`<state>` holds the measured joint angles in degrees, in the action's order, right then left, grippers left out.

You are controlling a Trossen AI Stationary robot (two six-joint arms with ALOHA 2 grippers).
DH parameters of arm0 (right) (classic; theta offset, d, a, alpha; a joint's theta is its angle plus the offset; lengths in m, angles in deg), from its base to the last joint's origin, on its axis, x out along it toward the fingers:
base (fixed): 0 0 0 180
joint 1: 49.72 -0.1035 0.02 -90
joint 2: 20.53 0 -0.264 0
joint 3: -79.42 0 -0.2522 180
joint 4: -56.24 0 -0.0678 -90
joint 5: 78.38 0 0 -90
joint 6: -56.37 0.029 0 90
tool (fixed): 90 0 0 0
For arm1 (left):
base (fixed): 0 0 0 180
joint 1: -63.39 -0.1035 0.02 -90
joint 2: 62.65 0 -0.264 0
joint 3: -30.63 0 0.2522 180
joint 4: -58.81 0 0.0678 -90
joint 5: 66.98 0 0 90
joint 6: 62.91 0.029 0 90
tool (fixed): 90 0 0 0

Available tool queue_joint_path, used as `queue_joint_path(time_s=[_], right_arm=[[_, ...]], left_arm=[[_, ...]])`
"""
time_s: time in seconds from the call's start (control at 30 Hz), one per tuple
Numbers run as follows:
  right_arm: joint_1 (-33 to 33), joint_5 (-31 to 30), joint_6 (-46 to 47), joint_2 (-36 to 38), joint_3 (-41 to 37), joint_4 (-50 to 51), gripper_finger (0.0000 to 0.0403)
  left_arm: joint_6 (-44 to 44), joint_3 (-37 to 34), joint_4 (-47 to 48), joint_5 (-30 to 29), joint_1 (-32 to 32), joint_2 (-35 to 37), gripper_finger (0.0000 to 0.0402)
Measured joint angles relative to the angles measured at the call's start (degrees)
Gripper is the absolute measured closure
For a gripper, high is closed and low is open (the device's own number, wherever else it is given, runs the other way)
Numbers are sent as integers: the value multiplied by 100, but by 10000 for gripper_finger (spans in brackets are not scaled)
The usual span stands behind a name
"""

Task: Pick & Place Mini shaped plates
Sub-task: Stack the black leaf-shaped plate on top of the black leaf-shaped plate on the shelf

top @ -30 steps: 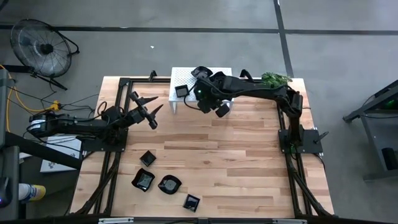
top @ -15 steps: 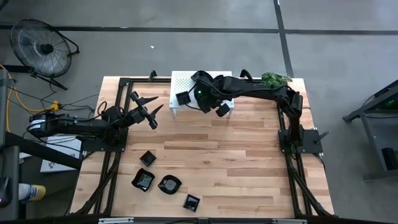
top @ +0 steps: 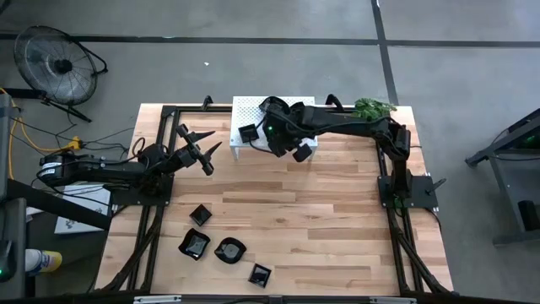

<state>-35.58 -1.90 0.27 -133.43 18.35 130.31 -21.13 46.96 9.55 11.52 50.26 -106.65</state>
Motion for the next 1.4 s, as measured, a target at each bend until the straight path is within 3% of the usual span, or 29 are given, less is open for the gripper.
queue_joint_path(time_s=[0.33, 0.9, 1.4], right_arm=[[6, -4, -16, 0, 0, -16, 306], [6, -21, -48, 4, -2, -47, 399], [-208, -552, -48, 7, 3, -90, 402]], left_arm=[[-1, 2, -1, 0, 0, 0, 218], [-2, 4, -2, -20, 0, 0, 218], [-3, 5, 2, -17, 0, 1, 218]])
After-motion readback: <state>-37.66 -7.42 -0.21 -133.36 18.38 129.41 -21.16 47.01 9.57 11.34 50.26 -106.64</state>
